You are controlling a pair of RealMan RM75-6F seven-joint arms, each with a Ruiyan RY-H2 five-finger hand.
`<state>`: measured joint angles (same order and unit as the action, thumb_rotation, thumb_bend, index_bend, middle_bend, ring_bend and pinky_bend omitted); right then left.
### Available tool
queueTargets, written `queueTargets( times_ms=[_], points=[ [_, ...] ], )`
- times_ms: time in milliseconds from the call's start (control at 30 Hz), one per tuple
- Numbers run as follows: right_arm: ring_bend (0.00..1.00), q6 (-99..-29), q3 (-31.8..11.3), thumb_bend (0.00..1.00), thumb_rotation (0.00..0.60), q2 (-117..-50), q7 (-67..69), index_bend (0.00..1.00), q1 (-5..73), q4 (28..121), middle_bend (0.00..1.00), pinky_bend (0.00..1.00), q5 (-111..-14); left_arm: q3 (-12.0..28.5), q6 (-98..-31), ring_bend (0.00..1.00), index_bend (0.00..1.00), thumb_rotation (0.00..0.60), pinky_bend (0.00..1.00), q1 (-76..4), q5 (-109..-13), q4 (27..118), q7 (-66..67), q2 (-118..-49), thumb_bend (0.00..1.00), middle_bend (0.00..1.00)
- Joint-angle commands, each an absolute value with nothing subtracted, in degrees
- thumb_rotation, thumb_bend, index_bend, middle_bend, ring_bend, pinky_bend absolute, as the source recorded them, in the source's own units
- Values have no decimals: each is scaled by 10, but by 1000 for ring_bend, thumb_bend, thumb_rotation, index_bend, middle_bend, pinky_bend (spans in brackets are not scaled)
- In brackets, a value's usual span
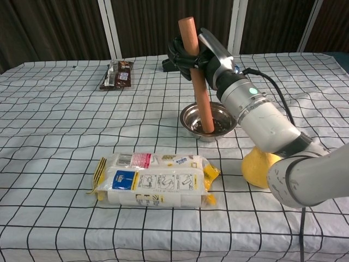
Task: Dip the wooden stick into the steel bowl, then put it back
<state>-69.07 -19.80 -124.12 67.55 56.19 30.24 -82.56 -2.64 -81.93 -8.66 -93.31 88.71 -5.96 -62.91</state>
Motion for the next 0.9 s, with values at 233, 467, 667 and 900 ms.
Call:
queueTargets(
  times_ms=[233, 467, 667, 900],
  points=[
    [1000, -681, -182, 677, 600, -1265, 709, 1000, 550, 258, 1000, 1000, -821, -28, -826, 0, 0, 600, 0, -84, -938, 886, -65, -627, 394, 46],
    [1000, -678, -171, 677, 600, -1280, 733, 1000, 548, 231, 1000, 1000, -824, -27, -827, 0, 0, 600, 0, -84, -937, 884, -68, -627, 395, 46],
    [1000, -686, -173, 678, 600, -1281, 736, 1000, 552, 226, 1000, 1000, -823, -28, -830, 0, 0, 600, 0, -83, -939, 884, -68, -627, 395, 47],
    [1000, -709, -185, 677, 600, -1267, 719, 1000, 571, 241, 1000, 1000, -821, -28, -830, 0, 0, 600, 0, -84, -941, 884, -70, -627, 395, 46]
  ],
)
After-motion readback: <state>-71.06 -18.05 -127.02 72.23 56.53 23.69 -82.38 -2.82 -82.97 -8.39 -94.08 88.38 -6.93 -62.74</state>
